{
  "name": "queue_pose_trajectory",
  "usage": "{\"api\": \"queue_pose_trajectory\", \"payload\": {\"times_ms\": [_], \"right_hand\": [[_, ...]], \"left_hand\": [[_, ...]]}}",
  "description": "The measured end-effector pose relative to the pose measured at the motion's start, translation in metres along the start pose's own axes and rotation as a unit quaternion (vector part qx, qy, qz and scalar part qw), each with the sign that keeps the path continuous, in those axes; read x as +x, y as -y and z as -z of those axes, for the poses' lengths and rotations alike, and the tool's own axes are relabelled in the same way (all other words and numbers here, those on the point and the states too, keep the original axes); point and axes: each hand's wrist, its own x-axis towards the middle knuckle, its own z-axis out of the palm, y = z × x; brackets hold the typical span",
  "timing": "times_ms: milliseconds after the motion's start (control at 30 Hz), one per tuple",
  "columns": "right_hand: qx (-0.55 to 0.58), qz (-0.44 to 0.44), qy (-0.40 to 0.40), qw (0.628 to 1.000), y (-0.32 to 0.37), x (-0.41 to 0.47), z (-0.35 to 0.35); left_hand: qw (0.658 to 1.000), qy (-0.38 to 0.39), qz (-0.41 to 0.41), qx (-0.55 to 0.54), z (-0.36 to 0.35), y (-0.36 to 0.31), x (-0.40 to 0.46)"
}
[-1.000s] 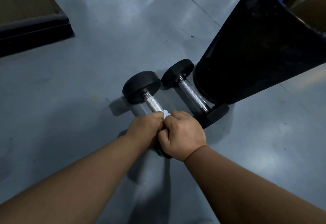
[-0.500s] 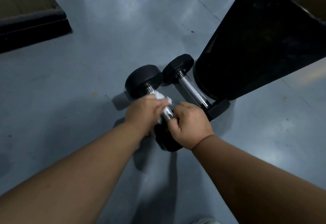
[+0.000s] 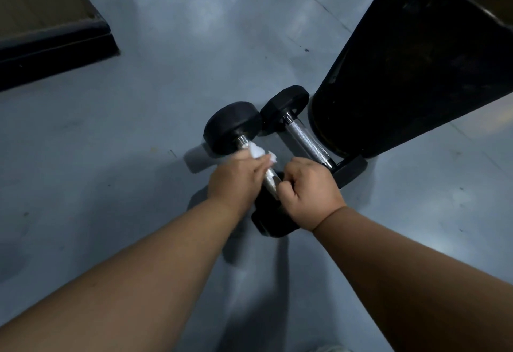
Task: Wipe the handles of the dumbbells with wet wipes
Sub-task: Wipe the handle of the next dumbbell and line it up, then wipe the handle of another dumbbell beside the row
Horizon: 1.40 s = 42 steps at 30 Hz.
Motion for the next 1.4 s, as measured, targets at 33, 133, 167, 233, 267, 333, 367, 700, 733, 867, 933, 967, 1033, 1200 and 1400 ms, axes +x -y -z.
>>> {"api": "queue_pose_trajectory", "payload": {"times_ms": [33, 133, 167, 233, 267, 333, 367, 700, 733, 867, 933, 967, 1033, 1200, 1400], "right_hand": [[0.000, 0.000, 0.003, 1.000, -0.001, 0.000, 0.000], [-0.006, -0.009, 0.016, 1.000, -0.004, 0.000, -0.001], [-0.005, -0.008, 0.019, 1.000, -0.005, 0.000, -0.001], [-0.010, 0.000, 0.018, 1.000, -0.007, 0.000, 0.000], [-0.013, 0.003, 0.020, 1.000, -0.006, 0.000, 0.001], [-0.024, -0.001, 0.032, 0.999, -0.006, 0.000, 0.003], [-0.033, -0.002, 0.041, 0.999, -0.006, 0.000, 0.004], [-0.091, 0.032, 0.066, 0.993, 0.080, 0.018, 0.017], [-0.057, 0.059, 0.061, 0.995, 0.110, 0.015, 0.012], [0.042, 0.205, 0.171, 0.963, 0.219, -0.012, -0.023], [0.063, 0.260, 0.236, 0.934, 0.256, -0.029, -0.045], [0.075, 0.274, 0.263, 0.922, 0.271, -0.037, -0.055], [0.087, 0.299, 0.287, 0.906, 0.297, -0.047, -0.074], [0.106, 0.367, 0.292, 0.877, 0.339, -0.062, -0.114], [0.103, 0.459, 0.329, 0.819, 0.366, -0.042, -0.125]], "left_hand": [[0.999, 0.045, -0.003, 0.001, -0.002, -0.004, -0.007], [0.989, 0.132, -0.058, 0.029, -0.003, -0.009, -0.018], [0.987, 0.146, -0.055, 0.031, 0.002, -0.008, -0.015], [0.984, 0.163, -0.067, 0.007, 0.017, -0.009, -0.007], [0.984, 0.165, -0.069, -0.001, 0.030, -0.008, -0.006], [0.986, 0.153, -0.061, -0.021, 0.052, -0.004, -0.005], [0.987, 0.151, -0.058, -0.022, 0.067, -0.002, -0.009], [0.967, 0.222, -0.079, 0.100, 0.268, 0.083, -0.150], [0.969, 0.216, -0.055, 0.108, 0.284, 0.096, -0.171], [0.988, 0.126, 0.055, 0.072, 0.320, 0.139, -0.253], [0.991, 0.093, 0.083, 0.042, 0.320, 0.149, -0.286], [0.992, 0.079, 0.091, 0.033, 0.317, 0.151, -0.299], [0.993, 0.055, 0.106, 0.021, 0.307, 0.155, -0.321], [0.992, 0.039, 0.117, 0.008, 0.298, 0.158, -0.338], [0.985, 0.001, 0.167, 0.033, 0.318, 0.147, -0.347]]}}
